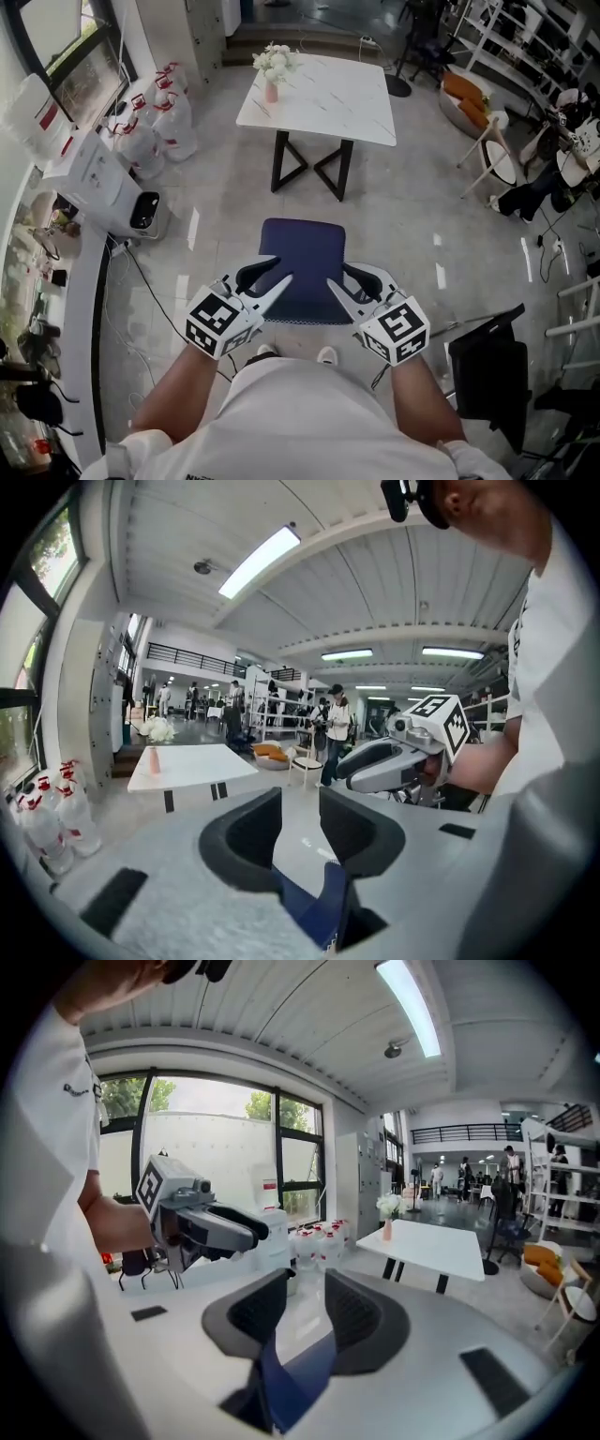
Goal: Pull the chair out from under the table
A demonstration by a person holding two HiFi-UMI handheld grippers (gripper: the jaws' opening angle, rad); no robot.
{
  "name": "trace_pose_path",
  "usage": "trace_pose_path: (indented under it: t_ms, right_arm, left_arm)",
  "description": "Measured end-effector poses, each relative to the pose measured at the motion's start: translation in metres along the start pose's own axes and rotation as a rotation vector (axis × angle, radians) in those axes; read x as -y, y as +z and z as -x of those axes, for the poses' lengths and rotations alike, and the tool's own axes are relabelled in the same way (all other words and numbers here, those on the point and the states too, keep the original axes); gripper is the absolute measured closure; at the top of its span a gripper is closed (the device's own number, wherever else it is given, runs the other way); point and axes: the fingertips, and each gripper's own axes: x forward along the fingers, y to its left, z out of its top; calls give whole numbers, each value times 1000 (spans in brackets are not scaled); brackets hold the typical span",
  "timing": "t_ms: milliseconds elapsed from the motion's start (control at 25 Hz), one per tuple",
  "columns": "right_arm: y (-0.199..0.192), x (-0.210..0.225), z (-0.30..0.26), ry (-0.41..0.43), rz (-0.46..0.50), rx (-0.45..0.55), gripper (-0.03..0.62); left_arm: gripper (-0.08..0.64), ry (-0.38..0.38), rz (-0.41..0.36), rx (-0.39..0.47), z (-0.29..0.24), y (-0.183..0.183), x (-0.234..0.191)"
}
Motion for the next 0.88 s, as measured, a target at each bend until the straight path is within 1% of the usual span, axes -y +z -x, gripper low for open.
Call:
trace_pose_path:
  t_ms: [120, 240, 440, 560, 680, 760, 880]
  right_arm:
    - [23, 7, 9, -25, -32, 90, 460]
    - [38, 14, 19, -48, -68, 177, 483]
    - [43, 18, 26, -64, -69, 198, 494]
    - [47, 16, 28, -67, -91, 228, 525]
    - [51, 12, 31, -61, -98, 261, 552]
    - [51, 11, 31, -64, -93, 268, 571]
    - [46, 9, 29, -66, -97, 266, 586]
  left_arm:
    - [452, 12, -29, 57, 5, 21, 1]
    - [472, 22, -45, 97, 8, 32, 5]
    - [492, 31, -51, 128, 9, 43, 6]
    - [508, 39, -40, 143, 12, 45, 2]
    - [540, 51, -38, 155, 15, 46, 2]
    - [555, 56, -42, 164, 16, 48, 4]
    - [555, 61, -42, 169, 16, 47, 4]
